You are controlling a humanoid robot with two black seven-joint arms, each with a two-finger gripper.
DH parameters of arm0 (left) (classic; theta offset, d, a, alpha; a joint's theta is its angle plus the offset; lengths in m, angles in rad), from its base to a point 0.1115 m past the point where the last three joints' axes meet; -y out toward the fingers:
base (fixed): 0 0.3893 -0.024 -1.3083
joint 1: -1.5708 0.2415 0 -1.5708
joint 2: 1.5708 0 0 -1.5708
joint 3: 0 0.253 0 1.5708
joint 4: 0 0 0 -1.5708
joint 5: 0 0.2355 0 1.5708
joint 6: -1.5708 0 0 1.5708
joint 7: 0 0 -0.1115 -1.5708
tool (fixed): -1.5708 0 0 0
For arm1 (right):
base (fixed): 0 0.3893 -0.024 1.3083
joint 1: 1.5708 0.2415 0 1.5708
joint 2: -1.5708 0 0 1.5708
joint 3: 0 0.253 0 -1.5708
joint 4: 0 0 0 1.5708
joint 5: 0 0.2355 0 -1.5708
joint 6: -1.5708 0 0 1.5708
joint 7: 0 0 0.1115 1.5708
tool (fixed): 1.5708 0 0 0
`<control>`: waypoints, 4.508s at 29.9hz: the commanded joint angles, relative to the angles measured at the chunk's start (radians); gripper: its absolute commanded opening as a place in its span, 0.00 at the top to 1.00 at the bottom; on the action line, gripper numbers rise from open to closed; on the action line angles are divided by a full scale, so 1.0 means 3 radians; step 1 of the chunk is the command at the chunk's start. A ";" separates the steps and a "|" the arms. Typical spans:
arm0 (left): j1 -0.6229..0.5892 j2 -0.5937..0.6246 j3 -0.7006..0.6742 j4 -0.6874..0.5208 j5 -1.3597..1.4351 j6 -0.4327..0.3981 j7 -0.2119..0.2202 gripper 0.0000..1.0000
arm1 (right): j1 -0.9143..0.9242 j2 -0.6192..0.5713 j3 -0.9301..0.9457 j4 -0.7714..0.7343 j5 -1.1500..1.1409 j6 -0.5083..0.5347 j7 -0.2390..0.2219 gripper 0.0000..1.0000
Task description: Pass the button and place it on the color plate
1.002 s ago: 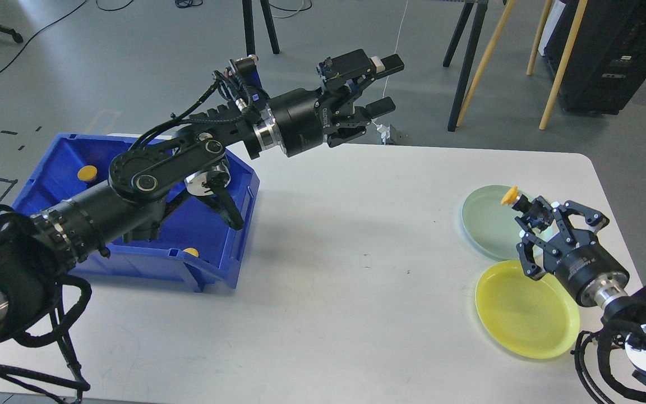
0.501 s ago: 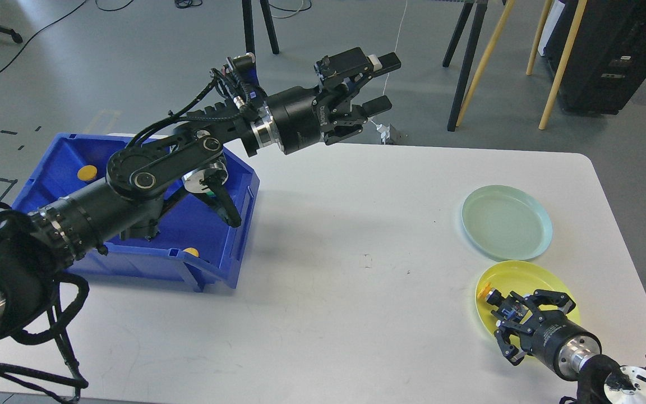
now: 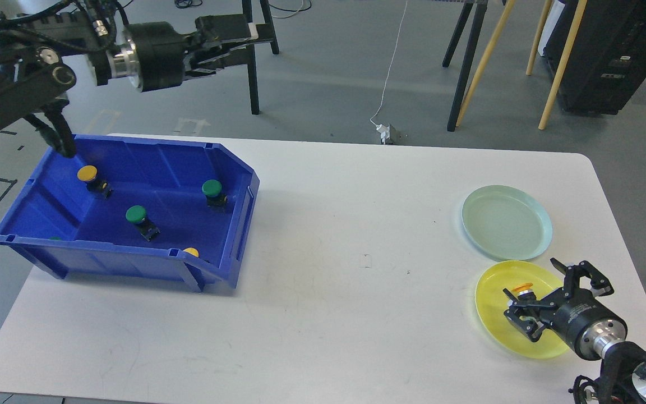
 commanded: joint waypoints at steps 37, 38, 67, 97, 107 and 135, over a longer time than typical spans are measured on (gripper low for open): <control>0.1027 -0.0310 0.0068 0.1047 0.2849 0.0000 0.0001 0.12 | 0.1334 0.0005 0.0168 -0.0814 -0.0059 0.0217 -0.0203 0.00; 0.1032 -0.0326 0.0068 0.1047 0.2844 0.0000 0.0001 0.13 | 0.1334 0.0005 0.0168 -0.0814 -0.0059 0.0217 -0.0203 0.00; 0.1175 -0.0459 0.0079 0.1226 0.2860 0.0000 0.0001 0.38 | 0.1262 0.0005 0.0173 -0.0814 -0.0059 0.0223 -0.0203 0.00; 0.0505 0.0064 -0.1132 -0.0492 0.0939 0.0000 0.0001 0.90 | 0.1369 -0.0036 0.0173 -0.0794 -0.1301 0.0278 -0.0203 0.00; 0.0756 -0.1501 -0.1435 0.0422 0.0558 0.0000 0.0001 0.89 | 0.1430 -0.0174 -0.0241 -0.0589 -0.1803 0.1193 -0.0310 0.00; 0.0777 -0.1844 -0.1414 0.0571 0.0758 0.0000 0.0001 0.89 | 0.2765 0.0460 -0.1351 -0.1279 -0.1399 0.1624 -0.0357 0.01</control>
